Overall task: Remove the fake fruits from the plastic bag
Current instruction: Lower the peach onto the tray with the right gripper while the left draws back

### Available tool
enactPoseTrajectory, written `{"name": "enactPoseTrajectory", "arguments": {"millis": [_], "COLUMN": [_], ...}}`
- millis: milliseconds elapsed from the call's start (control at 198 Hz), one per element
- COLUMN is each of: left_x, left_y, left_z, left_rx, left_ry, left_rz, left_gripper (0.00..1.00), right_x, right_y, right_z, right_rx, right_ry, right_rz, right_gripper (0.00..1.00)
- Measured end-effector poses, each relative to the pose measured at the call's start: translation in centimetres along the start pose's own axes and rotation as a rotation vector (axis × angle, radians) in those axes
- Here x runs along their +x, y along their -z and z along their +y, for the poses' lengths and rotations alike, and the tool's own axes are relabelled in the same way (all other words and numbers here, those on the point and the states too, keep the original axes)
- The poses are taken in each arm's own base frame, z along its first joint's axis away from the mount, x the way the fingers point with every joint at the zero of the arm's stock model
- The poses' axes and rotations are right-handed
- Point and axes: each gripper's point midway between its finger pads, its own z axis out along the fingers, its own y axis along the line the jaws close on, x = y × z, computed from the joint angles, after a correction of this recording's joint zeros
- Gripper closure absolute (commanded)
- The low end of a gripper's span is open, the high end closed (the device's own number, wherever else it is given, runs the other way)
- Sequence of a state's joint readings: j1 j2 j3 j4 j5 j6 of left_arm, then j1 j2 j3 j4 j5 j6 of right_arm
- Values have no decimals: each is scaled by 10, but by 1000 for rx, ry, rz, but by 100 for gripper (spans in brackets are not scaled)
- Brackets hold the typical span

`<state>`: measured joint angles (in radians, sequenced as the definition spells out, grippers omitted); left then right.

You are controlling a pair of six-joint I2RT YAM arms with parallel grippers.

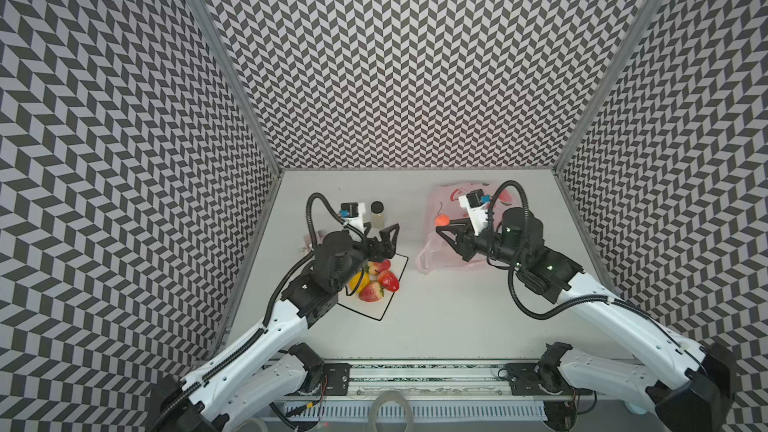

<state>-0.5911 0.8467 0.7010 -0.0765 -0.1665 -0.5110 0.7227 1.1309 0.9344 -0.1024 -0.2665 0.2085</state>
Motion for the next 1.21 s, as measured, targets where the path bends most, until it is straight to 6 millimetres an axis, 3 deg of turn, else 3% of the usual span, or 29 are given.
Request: {"name": "enactPoseTrajectory", "arguments": {"millis": [101,207,394,565,777,979,1211], "left_x": [-26,-49,-85,-104,-106,-101,-100], "left_y": [24,54,105,147,180,186,191], "left_z": [46,77,96,104,116,122,125], "left_rx": [-174,-313,-458,-536,-600,-641,-663], "left_ry": [68,113,158,194,216,211,208], "left_rz": [-96,-191,-339,-446,-510,-505,-511], "left_gripper": [12,13,14,15,16,16,17], "right_x": [26,55,102,137,177,202,214], "right_y": [-34,-71,-137,-192,-231,-240,-242], "right_z": [29,61,112,139,130,109,104], "right_rx": [-41,-80,-121,-83,55,164,209], "right_ry": [53,113,221,308,419,539,616], "right_rz": [89,169,281,352,427,478,489], "right_gripper": [76,76,76,73,71,67,61]}}
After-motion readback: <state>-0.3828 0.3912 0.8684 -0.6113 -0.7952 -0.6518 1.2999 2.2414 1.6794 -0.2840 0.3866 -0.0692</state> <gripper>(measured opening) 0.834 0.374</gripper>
